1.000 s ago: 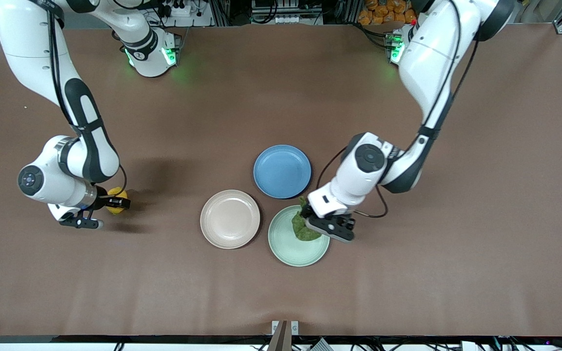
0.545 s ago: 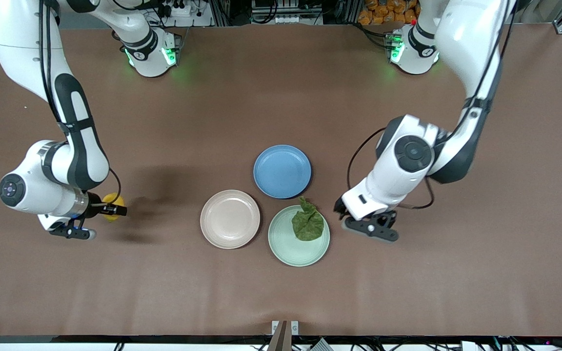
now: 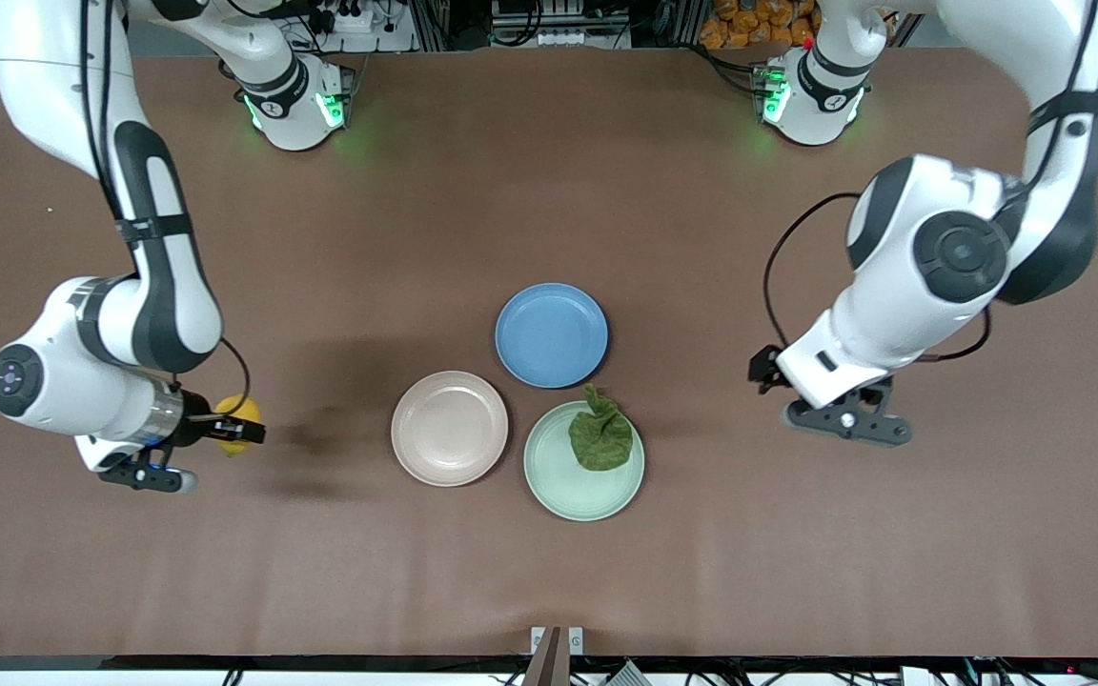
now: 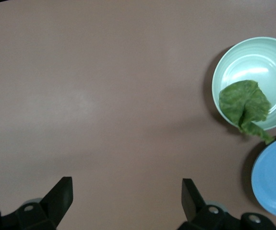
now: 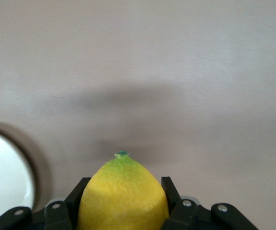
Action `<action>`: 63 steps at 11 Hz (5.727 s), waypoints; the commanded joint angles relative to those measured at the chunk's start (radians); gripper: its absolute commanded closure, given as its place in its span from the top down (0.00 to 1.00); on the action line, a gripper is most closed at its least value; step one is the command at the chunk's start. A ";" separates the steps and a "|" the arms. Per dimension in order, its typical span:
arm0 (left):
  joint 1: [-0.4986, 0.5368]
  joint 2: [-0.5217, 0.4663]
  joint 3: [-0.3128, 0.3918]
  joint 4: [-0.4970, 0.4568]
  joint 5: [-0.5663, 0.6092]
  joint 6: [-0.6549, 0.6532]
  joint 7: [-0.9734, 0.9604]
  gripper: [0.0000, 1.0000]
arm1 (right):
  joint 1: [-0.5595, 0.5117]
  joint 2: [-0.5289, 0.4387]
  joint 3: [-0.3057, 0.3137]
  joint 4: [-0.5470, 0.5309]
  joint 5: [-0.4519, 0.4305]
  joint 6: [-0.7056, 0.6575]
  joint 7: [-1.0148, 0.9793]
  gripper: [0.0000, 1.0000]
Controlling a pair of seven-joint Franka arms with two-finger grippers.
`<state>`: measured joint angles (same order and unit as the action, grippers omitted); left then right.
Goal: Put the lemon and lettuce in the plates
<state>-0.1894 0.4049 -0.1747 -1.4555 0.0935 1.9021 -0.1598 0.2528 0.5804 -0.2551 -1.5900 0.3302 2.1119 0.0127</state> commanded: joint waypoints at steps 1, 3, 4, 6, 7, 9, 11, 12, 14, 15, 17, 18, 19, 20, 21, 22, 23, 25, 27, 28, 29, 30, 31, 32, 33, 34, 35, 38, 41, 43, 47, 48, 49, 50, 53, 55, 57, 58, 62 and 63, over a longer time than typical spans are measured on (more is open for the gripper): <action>0.041 -0.107 0.001 -0.031 -0.005 -0.099 0.043 1.00 | 0.080 0.038 -0.006 0.047 0.018 0.011 0.019 0.62; 0.073 -0.155 0.017 -0.031 -0.005 -0.158 0.033 1.00 | 0.129 0.061 -0.003 0.056 0.018 0.086 0.018 0.62; 0.090 -0.170 0.018 -0.031 -0.005 -0.173 0.034 1.00 | 0.146 0.071 0.004 0.056 0.023 0.114 0.021 0.63; 0.145 -0.195 0.018 -0.031 -0.005 -0.205 0.042 1.00 | 0.161 0.081 0.031 0.056 0.082 0.140 0.019 0.63; 0.165 -0.213 0.020 -0.031 -0.005 -0.221 0.042 1.00 | 0.180 0.082 0.036 0.056 0.104 0.170 0.021 0.65; 0.182 -0.231 0.020 -0.025 -0.005 -0.235 0.040 1.00 | 0.207 0.091 0.037 0.056 0.130 0.227 0.023 0.67; 0.188 -0.239 0.024 -0.023 0.003 -0.236 0.043 1.00 | 0.241 0.120 0.037 0.056 0.180 0.337 0.030 0.67; 0.191 -0.265 0.026 -0.023 0.005 -0.241 0.043 1.00 | 0.258 0.136 0.037 0.056 0.187 0.380 0.032 0.67; 0.191 -0.296 0.018 -0.023 -0.001 -0.254 0.046 1.00 | 0.281 0.148 0.037 0.055 0.214 0.389 0.042 0.67; 0.189 -0.308 0.012 -0.023 -0.008 -0.261 0.045 1.00 | 0.296 0.156 0.037 0.053 0.219 0.389 0.070 0.67; 0.189 -0.311 0.008 -0.023 -0.008 -0.262 0.054 1.00 | 0.306 0.174 0.037 0.045 0.217 0.389 0.084 0.68; 0.189 -0.326 0.009 -0.028 -0.009 -0.267 0.054 1.00 | 0.310 0.185 0.037 0.045 0.219 0.390 0.092 0.70; 0.188 -0.357 0.008 -0.048 -0.015 -0.282 0.051 1.00 | 0.312 0.196 0.037 0.045 0.219 0.389 0.095 0.70; 0.192 -0.380 0.007 -0.068 -0.032 -0.282 0.048 1.00 | 0.315 0.203 0.037 0.041 0.220 0.389 0.095 0.70; 0.199 -0.386 0.009 -0.072 -0.059 -0.282 0.049 1.00 | 0.328 0.213 0.037 0.041 0.221 0.390 0.102 0.70; 0.211 -0.393 0.009 -0.075 -0.066 -0.281 0.051 1.00 | 0.332 0.220 0.037 0.041 0.221 0.390 0.121 0.70; 0.212 -0.403 0.008 -0.095 -0.066 -0.273 0.051 1.00 | 0.338 0.222 0.037 0.041 0.221 0.390 0.127 0.70; 0.215 -0.437 0.009 -0.155 -0.067 -0.232 0.054 1.00 | 0.349 0.226 0.037 0.041 0.221 0.392 0.145 0.70; 0.215 -0.446 0.009 -0.164 -0.069 -0.224 0.055 1.00 | 0.347 0.228 0.037 0.041 0.221 0.390 0.148 0.98; 0.215 -0.451 0.009 -0.167 -0.069 -0.224 0.055 1.00 | 0.342 0.228 0.036 0.042 0.219 0.389 0.147 1.00; 0.217 -0.458 0.011 -0.164 -0.069 -0.224 0.055 1.00 | 0.336 0.227 0.036 0.044 0.219 0.389 0.147 1.00; 0.226 -0.457 0.015 -0.163 -0.069 -0.222 0.057 1.00 | 0.330 0.223 0.034 0.050 0.214 0.378 0.144 1.00; 0.235 -0.457 0.015 -0.163 -0.077 -0.222 0.057 1.00 | 0.324 0.220 0.033 0.050 0.213 0.376 0.141 1.00; 0.237 -0.457 0.015 -0.163 -0.081 -0.222 0.057 1.00 | 0.321 0.213 0.031 0.051 0.213 0.370 0.141 1.00; 0.237 -0.456 0.015 -0.163 -0.084 -0.221 0.057 1.00 | 0.322 0.202 0.028 0.051 0.210 0.338 0.144 1.00; 0.237 -0.452 0.017 -0.163 -0.125 -0.212 0.057 1.00 | 0.318 0.193 0.024 0.058 0.210 0.289 0.144 1.00; 0.235 -0.451 0.017 -0.163 -0.145 -0.206 0.057 1.00 | 0.313 0.182 0.007 0.077 0.210 0.230 0.144 1.00; 0.234 -0.449 0.015 -0.163 -0.146 -0.205 0.060 1.00 | 0.267 0.182 -0.045 0.217 0.213 -0.040 0.144 1.00; 0.232 -0.448 0.009 -0.161 -0.136 -0.247 0.059 1.00 | 0.226 0.180 -0.091 0.242 0.191 -0.116 0.136 1.00; 0.232 -0.446 0.009 -0.160 -0.135 -0.262 0.056 1.00 | 0.224 0.177 -0.166 0.243 0.190 -0.160 0.133 1.00; 0.231 -0.445 0.009 -0.158 -0.130 -0.279 0.052 1.00 | 0.224 0.145 -0.294 0.243 0.193 -0.248 0.110 1.00; 0.231 -0.445 0.009 -0.155 -0.130 -0.285 0.054 1.00 | 0.220 0.132 -0.317 0.243 0.193 -0.275 0.087 1.00; 0.232 -0.445 0.009 -0.155 -0.130 -0.293 0.052 1.00 | 0.209 0.110 -0.328 0.243 0.193 -0.317 0.044 1.00; 0.232 -0.445 0.009 -0.154 -0.130 -0.296 0.052 1.00 | 0.163 0.080 -0.320 0.243 0.194 -0.343 -0.014 1.00; 0.232 -0.443 0.009 -0.154 -0.130 -0.298 0.052 1.00 | 0.048 -0.011 -0.267 0.234 0.143 -0.440 -0.153 1.00; 0.234 -0.443 0.009 -0.155 -0.130 -0.298 0.055 1.00 | -0.079 -0.085 -0.114 0.223 -0.020 -0.466 -0.177 1.00; 0.234 -0.443 0.009 -0.157 -0.130 -0.307 0.052 1.00 | -0.135 -0.144 -0.055 0.194 -0.083 -0.487 -0.174 1.00; 0.234 -0.442 0.009 -0.157 -0.130 -0.307 0.054 1.00 | -0.151 -0.178 -0.047 0.174 -0.086 -0.489 -0.174 1.00; 0.232 -0.425 0.011 -0.122 -0.129 -0.307 0.049 1.00 | -0.227 -0.296 0.073 0.119 -0.226 -0.553 -0.152 1.00; 0.232 -0.425 0.012 -0.120 -0.126 -0.307 0.052 1.00 | -0.234 -0.321 0.079 0.119 -0.227 -0.578 -0.151 1.00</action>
<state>0.0371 -0.0235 -0.1641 -1.6010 -0.0256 1.6067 -0.1352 0.0477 0.3501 -0.2266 -1.4128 0.1475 1.5650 -0.1552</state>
